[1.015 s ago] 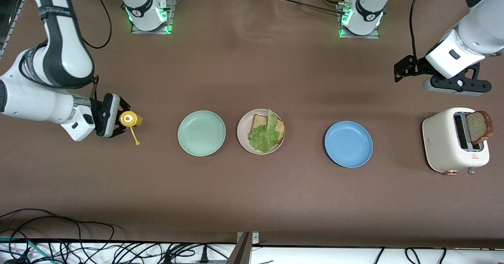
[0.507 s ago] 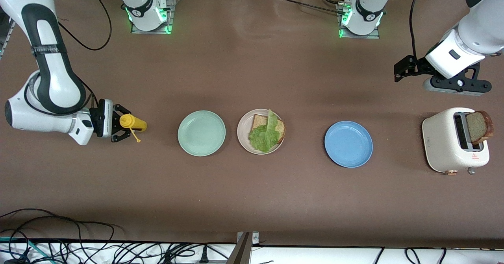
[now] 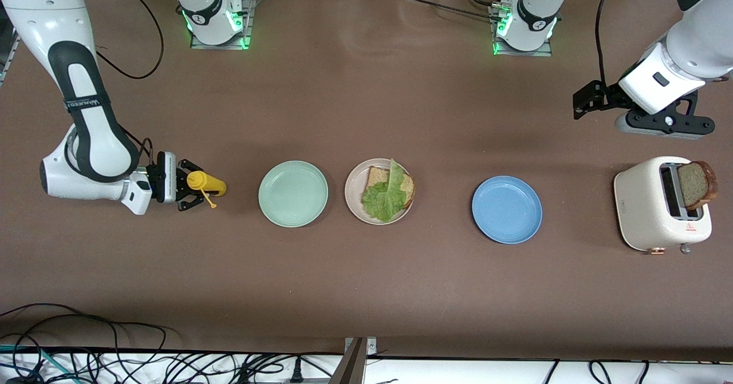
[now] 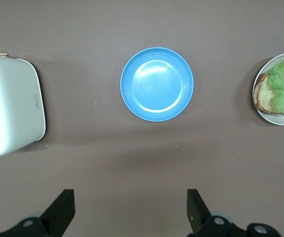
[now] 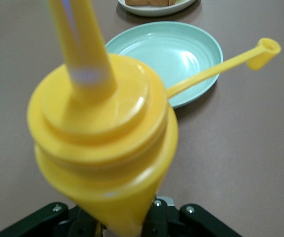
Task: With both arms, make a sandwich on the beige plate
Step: 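Lower the bottle onto the table with the right gripper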
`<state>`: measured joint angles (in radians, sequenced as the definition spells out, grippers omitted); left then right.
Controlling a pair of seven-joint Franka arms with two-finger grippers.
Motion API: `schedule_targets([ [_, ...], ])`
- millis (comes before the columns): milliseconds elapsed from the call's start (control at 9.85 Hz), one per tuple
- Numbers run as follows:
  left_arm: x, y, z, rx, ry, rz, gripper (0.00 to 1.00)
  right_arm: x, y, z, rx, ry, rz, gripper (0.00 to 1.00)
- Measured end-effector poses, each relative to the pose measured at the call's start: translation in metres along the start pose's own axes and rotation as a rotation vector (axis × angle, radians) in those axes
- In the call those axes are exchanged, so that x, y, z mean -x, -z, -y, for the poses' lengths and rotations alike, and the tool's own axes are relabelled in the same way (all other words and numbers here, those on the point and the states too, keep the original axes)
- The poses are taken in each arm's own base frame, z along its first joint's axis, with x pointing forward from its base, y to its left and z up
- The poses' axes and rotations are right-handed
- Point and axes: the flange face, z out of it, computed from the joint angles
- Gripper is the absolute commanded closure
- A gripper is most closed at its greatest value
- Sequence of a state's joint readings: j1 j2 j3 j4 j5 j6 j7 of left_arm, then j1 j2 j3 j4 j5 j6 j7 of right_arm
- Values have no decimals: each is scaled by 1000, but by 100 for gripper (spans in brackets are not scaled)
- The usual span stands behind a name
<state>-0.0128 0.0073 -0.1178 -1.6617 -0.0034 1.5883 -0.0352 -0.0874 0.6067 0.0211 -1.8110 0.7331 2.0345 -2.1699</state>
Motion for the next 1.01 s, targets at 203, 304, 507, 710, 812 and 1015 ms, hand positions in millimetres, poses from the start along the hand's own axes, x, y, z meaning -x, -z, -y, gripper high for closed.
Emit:
schedule_targets([
  [203, 0, 0, 0, 0, 0, 0, 0, 9, -8, -2, 15, 5, 17, 95],
  [304, 0, 0, 0, 0, 0, 0, 0, 10, -10, -2, 16, 4, 18, 93],
  [507, 0, 0, 0, 0, 0, 0, 0, 7, -17, -5, 30, -2, 3, 62],
  [710, 0, 0, 0, 0, 0, 0, 0, 8, -25, -6, 35, -8, 4, 36],
  [812, 0, 0, 0, 0, 0, 0, 0, 8, -25, -6, 36, -9, 2, 30],
  [1015, 0, 0, 0, 0, 0, 0, 0, 4, -20, -9, 46, -3, 3, 18],
])
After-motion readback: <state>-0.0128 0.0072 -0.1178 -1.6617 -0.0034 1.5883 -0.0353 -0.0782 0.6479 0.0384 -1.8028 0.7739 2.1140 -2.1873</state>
